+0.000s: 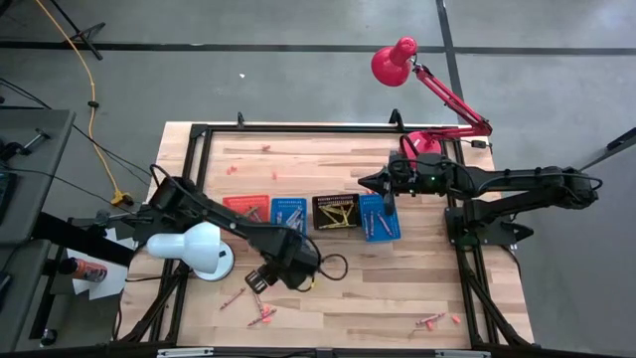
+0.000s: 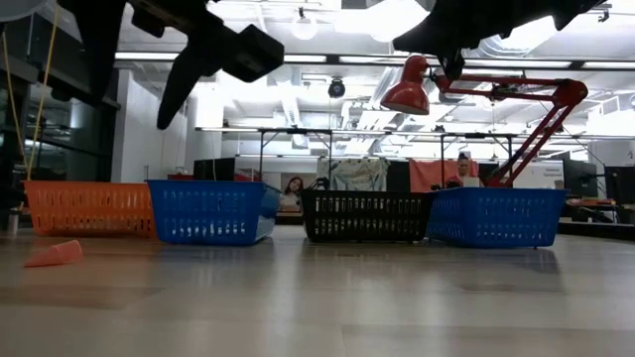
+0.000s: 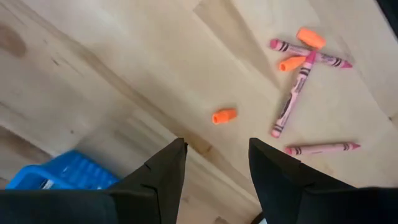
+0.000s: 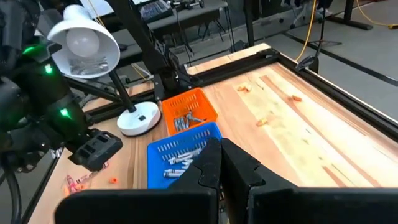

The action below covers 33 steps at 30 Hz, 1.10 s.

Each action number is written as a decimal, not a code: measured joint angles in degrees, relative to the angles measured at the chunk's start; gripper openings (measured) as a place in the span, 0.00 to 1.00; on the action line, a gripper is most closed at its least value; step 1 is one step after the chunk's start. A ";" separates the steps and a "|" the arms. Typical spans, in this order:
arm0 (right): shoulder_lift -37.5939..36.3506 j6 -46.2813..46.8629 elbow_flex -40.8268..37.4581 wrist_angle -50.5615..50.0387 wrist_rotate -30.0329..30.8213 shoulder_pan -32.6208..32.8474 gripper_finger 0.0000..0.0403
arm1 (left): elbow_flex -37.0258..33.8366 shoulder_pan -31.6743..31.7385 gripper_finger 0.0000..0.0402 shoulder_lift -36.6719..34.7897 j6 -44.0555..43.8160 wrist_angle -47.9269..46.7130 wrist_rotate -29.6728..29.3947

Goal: Sort crayons
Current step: Put the pink crayon into the right blue bin

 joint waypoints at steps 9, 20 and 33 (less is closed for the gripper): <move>0.00 0.00 0.00 -4.02 -1.40 0.00 0.00 | -5.12 -2.19 0.40 -0.07 -0.75 0.81 7.47; 0.02 -0.44 0.00 -7.04 -1.51 0.00 0.00 | -7.90 -10.75 0.33 -0.18 -7.17 5.39 9.41; 0.02 -0.87 0.00 -7.04 -1.51 0.00 0.00 | -17.08 -12.05 0.32 -0.12 -10.01 17.59 8.57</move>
